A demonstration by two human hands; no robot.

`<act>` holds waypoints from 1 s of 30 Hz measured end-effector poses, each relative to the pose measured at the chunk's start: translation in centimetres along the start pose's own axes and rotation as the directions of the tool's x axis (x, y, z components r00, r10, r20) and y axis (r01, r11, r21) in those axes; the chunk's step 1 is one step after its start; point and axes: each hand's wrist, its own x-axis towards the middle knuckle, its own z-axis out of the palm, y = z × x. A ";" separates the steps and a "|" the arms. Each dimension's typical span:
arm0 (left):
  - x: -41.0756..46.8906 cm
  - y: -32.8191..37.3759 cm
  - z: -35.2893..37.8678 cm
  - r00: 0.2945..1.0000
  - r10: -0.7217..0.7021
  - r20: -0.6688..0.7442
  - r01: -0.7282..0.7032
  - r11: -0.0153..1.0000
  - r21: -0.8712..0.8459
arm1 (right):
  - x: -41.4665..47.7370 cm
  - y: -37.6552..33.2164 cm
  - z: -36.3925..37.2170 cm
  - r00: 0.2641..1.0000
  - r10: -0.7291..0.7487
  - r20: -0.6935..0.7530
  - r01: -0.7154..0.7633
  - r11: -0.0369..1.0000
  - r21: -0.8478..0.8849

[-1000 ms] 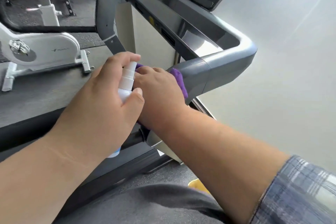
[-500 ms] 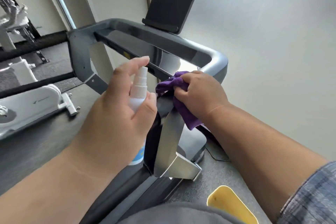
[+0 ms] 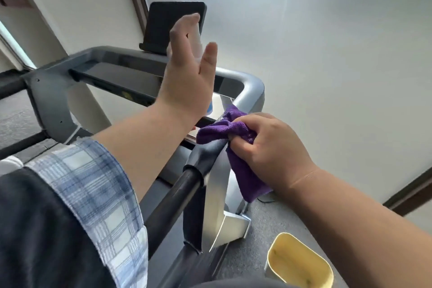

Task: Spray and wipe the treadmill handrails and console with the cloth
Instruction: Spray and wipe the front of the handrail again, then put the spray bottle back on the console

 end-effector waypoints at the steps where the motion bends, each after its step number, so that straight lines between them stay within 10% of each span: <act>1: 0.6 -0.9 0.7 0.999 -0.015 0.030 0.015 1.000 -0.006 | -0.2 0.1 0.0 1.000 0.022 -0.012 -0.022 1.000 -0.010; 10: 0.9 -6.3 5.8 0.920 -0.186 0.346 0.183 0.982 0.043 | -0.8 -0.3 -0.4 0.981 0.140 -0.137 -0.149 0.987 -0.058; 22: 0.0 -8.5 5.7 0.895 -0.184 0.407 0.219 0.975 -0.041 | -0.8 -2.8 -1.3 0.955 0.204 -0.216 -0.200 0.979 0.042; 26: -0.9 -6.0 3.9 0.927 -0.268 0.262 0.260 0.964 0.064 | -2.1 -2.4 -3.2 0.943 0.238 -0.230 -0.226 0.971 0.078; 30: -1.7 2.0 1.9 0.997 -0.065 0.044 0.067 0.997 -0.036 | -4.1 -1.3 -6.1 0.936 0.221 -0.275 -0.206 0.975 0.085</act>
